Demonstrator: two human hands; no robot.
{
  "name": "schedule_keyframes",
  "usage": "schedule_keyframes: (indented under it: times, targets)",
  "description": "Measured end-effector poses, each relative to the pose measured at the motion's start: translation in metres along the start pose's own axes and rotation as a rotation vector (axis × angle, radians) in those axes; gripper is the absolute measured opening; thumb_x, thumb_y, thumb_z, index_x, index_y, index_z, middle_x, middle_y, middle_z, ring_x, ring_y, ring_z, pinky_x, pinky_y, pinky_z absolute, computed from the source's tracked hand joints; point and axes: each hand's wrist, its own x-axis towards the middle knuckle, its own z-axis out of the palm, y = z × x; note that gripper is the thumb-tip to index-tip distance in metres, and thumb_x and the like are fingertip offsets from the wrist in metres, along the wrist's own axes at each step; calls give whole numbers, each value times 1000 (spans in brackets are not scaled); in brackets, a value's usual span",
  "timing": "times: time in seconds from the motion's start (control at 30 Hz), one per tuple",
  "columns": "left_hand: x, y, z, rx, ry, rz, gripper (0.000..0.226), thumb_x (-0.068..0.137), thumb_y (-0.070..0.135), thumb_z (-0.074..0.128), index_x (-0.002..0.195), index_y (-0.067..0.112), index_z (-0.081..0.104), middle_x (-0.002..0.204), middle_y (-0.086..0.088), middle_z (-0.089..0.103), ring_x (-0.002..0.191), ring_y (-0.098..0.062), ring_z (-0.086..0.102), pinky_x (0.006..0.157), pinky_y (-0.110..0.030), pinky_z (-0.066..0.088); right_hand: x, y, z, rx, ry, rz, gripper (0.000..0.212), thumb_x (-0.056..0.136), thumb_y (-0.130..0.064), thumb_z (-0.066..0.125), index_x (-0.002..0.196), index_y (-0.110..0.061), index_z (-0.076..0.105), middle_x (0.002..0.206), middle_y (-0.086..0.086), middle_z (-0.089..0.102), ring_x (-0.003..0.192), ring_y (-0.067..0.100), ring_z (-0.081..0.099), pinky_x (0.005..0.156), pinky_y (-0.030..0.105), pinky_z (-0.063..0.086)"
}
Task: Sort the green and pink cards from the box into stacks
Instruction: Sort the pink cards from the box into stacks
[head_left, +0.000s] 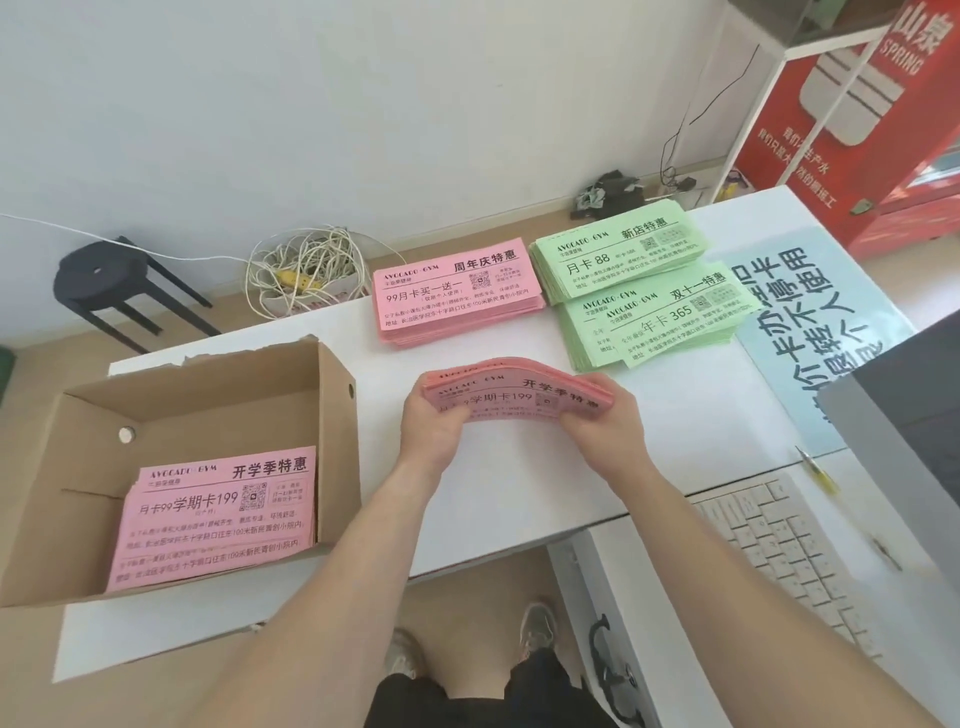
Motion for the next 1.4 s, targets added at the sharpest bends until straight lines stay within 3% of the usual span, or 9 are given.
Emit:
schedule_keyframes:
  times: [0.2,0.43,0.63,0.73,0.83,0.93,1.03,1.23,1.4]
  targets:
    - [1,-1,-5,130,-43,10,36,89,-4,53,119,16,51,110,5,65,104,-12,61,86,-23,43,5,3,-1,-18,-19,29,29,86,2,65,104,-21,68,94,-5,74,89,12,70,78,32,56]
    - [0,-8,-30,421,-138,-76,25,91,13,65,114,19,55,108,6,65,93,-11,62,66,-19,43,7,-14,-9,-274,-167,217,32,81,-5,66,111,-18,65,101,-5,71,94,19,67,82,32,53]
    - [-20,-13,-13,939,107,146,59,83,26,73,136,19,48,130,-5,47,118,-28,47,92,-39,47,-3,-9,6,-347,-49,232,30,82,-5,61,109,-19,61,100,0,65,92,24,61,76,33,50]
    - [-31,-5,12,778,-69,412,31,88,16,64,118,24,64,120,2,57,105,-18,53,92,-38,49,-5,-4,8,-366,-30,172,30,75,-9,64,100,-25,62,101,6,64,93,27,63,82,42,56]
    - [-41,1,38,534,-341,281,20,94,20,59,112,24,67,115,8,67,95,-10,62,93,-37,51,-12,-6,4,-305,-29,94,23,79,-19,71,101,-28,68,95,3,67,86,21,67,76,35,57]
    - [-44,7,47,396,-316,118,32,95,50,56,115,26,64,109,16,69,102,-8,65,92,-33,50,-25,-18,-4,3,-79,76,17,95,-24,61,104,-21,76,88,0,76,77,16,74,64,21,56]
    - [-42,11,48,353,-285,37,50,84,68,55,110,27,63,102,17,69,97,-8,66,88,-34,51,-29,-16,-7,148,-112,155,38,88,0,46,107,-12,76,101,5,76,90,26,74,68,35,61]
    - [-34,9,46,427,-271,64,26,99,34,54,118,21,65,109,4,70,101,-18,64,82,-33,49,-32,-14,1,61,-167,155,44,85,7,48,110,-17,75,110,-4,69,98,21,70,82,38,62]
    - [-34,4,43,371,-246,31,24,103,25,50,122,17,63,111,-1,67,103,-22,60,84,-33,43,-29,0,-2,-36,-82,196,33,93,-9,52,119,-18,69,108,-4,70,88,16,70,85,41,60]
